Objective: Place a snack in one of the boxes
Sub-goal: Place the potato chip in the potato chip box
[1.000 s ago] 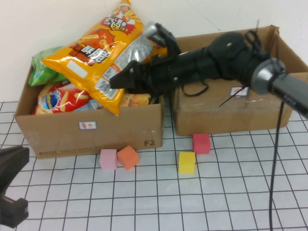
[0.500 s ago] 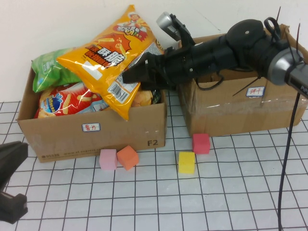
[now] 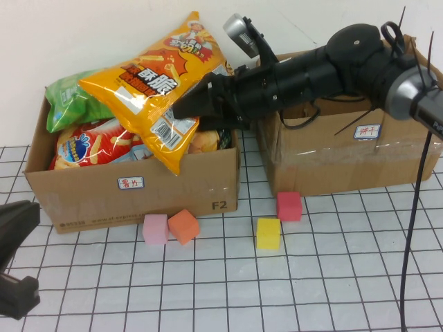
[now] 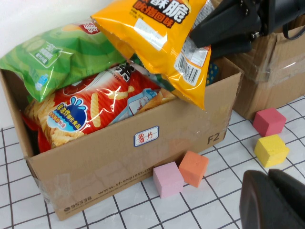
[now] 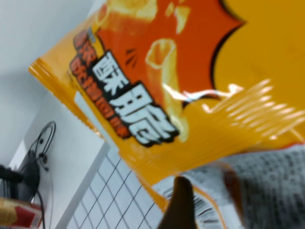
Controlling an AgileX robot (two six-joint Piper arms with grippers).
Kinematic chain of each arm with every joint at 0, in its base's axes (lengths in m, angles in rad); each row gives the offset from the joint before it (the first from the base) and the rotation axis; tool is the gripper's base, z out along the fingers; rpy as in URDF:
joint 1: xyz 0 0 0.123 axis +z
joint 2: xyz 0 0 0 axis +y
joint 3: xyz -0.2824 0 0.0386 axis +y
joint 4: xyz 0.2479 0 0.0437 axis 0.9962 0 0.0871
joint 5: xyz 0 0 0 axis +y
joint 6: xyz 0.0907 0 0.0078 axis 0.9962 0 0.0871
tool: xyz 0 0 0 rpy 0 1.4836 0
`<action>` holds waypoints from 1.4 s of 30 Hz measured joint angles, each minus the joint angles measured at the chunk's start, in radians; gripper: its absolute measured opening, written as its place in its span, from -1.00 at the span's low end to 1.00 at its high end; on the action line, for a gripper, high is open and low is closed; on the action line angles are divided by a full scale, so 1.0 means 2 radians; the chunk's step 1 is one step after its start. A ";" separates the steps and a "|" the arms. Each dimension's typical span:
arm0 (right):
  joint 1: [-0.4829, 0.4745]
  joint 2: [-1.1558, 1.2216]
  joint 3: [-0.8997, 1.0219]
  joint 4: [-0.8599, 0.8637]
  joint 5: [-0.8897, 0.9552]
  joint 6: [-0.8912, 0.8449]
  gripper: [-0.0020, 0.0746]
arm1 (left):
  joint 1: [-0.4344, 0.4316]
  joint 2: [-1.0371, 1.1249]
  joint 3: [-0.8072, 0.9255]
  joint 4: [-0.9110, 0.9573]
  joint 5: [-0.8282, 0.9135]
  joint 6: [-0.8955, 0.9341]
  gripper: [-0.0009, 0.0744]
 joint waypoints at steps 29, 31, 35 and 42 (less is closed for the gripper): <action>0.000 -0.065 -0.001 -0.112 0.052 0.045 0.16 | 0.000 0.000 0.000 0.000 -0.004 0.000 -0.98; 0.000 -0.081 -0.001 -0.124 0.057 0.038 -0.02 | 0.000 0.000 0.000 0.000 -0.004 0.000 -0.98; 0.000 -0.113 -0.001 -0.184 0.068 0.023 -0.46 | 0.000 0.000 0.000 0.000 -0.004 0.000 -0.98; 0.000 -0.164 -0.001 -0.374 0.087 0.036 -0.91 | 0.000 0.000 0.000 0.000 -0.004 -0.002 -0.98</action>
